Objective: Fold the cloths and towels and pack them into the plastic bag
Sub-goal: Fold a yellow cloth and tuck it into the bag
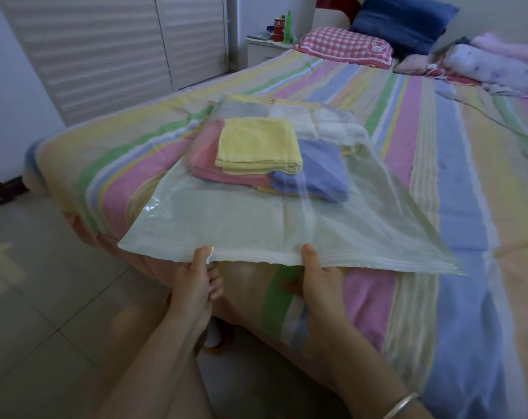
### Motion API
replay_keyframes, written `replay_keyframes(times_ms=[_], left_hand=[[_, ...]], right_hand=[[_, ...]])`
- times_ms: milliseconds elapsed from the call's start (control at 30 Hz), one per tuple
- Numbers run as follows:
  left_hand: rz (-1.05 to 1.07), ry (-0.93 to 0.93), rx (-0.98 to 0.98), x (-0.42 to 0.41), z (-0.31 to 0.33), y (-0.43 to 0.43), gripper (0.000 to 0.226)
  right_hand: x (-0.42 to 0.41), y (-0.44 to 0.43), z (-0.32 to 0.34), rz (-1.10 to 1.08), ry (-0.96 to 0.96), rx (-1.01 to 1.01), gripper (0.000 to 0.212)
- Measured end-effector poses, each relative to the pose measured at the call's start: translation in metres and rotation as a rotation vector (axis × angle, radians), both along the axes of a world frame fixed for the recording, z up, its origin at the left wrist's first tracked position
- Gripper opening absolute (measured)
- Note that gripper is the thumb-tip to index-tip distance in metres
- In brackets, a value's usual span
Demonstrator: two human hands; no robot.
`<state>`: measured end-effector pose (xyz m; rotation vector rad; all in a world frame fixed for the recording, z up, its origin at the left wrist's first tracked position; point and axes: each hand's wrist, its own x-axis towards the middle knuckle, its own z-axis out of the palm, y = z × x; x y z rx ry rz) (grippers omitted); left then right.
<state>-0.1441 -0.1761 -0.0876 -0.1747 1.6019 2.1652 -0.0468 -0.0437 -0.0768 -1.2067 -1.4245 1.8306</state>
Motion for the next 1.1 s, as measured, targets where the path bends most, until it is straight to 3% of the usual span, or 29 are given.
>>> replay_keyframes(times_ms=[67,167,200,300,367,467,633,733,867,967,1100], left_hand=[[0.007,-0.004,0.009,0.001,-0.002,0.002,0.032],[-0.023,0.016,-0.063,0.005,-0.001,0.001,0.038],[-0.021,-0.001,-0.069,0.005,-0.001,0.001,0.041],[-0.036,-0.079,-0.032,0.002,-0.001,0.001,0.042],[-0.022,-0.034,-0.102,-0.001,-0.001,0.002,0.045],[-0.017,0.128,-0.229,-0.002,0.003,0.003,0.028],[0.017,0.078,-0.182,0.000,0.007,0.008,0.022],[0.010,0.045,-0.129,-0.003,0.002,0.005,0.033],[-0.053,0.043,-0.108,-0.009,0.000,-0.008,0.048],[-0.066,0.054,-0.124,-0.018,-0.002,-0.018,0.051],[-0.055,0.063,-0.108,-0.029,-0.002,-0.030,0.049]], right_hand=[[-0.008,-0.015,0.001,0.016,0.032,-0.081,0.043],[-0.031,-0.051,0.008,0.275,-0.016,-0.123,0.071],[-0.040,-0.062,0.010,0.326,-0.040,-0.113,0.071],[-0.063,-0.077,0.003,0.328,-0.034,-0.061,0.052],[-0.072,-0.078,-0.007,0.301,-0.057,-0.041,0.055],[-0.074,-0.076,-0.015,0.329,-0.122,0.008,0.067],[-0.076,-0.073,-0.019,0.333,-0.070,-0.042,0.055],[-0.072,-0.071,-0.020,0.325,-0.062,-0.021,0.040],[-0.065,-0.067,-0.016,0.314,-0.033,0.058,0.048],[-0.063,-0.065,-0.014,0.321,-0.017,0.096,0.028],[-0.062,-0.064,-0.014,0.322,0.011,0.071,0.023]])
